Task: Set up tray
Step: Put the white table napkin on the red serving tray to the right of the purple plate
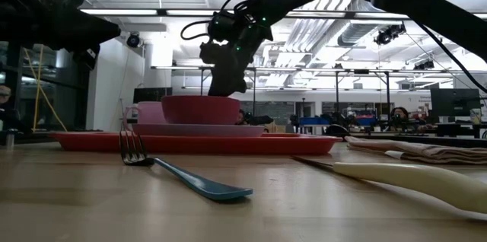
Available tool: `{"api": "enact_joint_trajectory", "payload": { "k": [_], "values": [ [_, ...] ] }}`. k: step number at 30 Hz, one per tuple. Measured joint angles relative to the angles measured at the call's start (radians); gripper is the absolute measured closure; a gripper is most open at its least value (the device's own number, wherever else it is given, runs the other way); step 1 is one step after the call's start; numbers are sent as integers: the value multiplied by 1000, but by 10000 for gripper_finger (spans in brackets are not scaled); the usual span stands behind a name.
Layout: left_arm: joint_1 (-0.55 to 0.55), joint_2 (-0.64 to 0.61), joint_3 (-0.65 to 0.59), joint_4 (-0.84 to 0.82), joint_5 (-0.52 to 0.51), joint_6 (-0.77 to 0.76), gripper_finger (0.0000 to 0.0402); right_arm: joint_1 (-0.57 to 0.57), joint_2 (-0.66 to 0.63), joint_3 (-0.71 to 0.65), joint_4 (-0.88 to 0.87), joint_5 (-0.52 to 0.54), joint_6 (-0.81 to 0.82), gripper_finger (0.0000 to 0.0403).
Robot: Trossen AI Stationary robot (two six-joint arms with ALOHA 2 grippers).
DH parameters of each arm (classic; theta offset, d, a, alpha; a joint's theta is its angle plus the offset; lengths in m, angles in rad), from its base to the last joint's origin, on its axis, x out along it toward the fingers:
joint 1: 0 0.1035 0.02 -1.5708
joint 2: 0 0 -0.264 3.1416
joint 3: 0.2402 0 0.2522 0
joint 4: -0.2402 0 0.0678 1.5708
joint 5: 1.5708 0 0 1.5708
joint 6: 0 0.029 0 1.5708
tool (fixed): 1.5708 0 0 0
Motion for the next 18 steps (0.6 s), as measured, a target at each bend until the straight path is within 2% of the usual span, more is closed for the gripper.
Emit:
{"api": "enact_joint_trajectory", "payload": {
  "k": [10, 18],
  "values": [
    [0, 0, 0, 0, 0, -14, 337, -10, -7, 1, 11, 24, -1, 345],
    [0, 0, 0, 0, 0, -14, 337, -35, -7, 71, 1, 25, -1, 345]
  ]
}}
